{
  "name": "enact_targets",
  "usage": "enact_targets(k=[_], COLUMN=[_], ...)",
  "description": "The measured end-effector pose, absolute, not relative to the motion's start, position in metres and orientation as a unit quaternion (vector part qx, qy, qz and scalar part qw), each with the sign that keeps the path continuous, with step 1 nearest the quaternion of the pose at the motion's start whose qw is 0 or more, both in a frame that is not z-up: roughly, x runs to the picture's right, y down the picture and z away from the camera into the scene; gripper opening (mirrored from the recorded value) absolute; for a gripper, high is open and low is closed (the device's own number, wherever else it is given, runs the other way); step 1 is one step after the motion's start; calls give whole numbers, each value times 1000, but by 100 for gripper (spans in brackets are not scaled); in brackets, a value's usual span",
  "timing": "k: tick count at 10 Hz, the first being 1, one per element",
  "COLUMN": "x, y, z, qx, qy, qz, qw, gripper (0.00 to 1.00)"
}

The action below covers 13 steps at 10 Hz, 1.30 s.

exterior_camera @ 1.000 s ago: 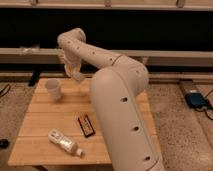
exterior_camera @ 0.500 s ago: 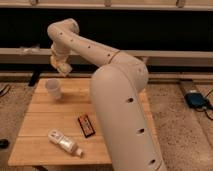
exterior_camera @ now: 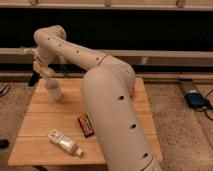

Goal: Place the white sponge in the ceramic cup

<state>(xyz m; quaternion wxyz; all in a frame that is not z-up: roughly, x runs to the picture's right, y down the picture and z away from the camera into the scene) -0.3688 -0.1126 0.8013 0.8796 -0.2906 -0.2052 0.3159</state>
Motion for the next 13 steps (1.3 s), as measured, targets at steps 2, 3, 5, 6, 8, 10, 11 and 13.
enact_targets(k=[2,3,5,6,8,10,11,13], x=[-384,-385,-384,-381,-374,-368,-367,-365], y=[-99,-95,-91,-91,-88,-84,-81,-79], z=[810,817,830,836,847,855,857,861], qx=[-313,-322,-335,-339,-350,-358,-362,-366], qy=[-212,-212,-210,-207,-199,-191,-186,-181], qz=[312,314,320,324,332,333,332,331], qw=[872,868,861,859,853,851,851,851], gripper=[0,0,0,0,10,31,42,62])
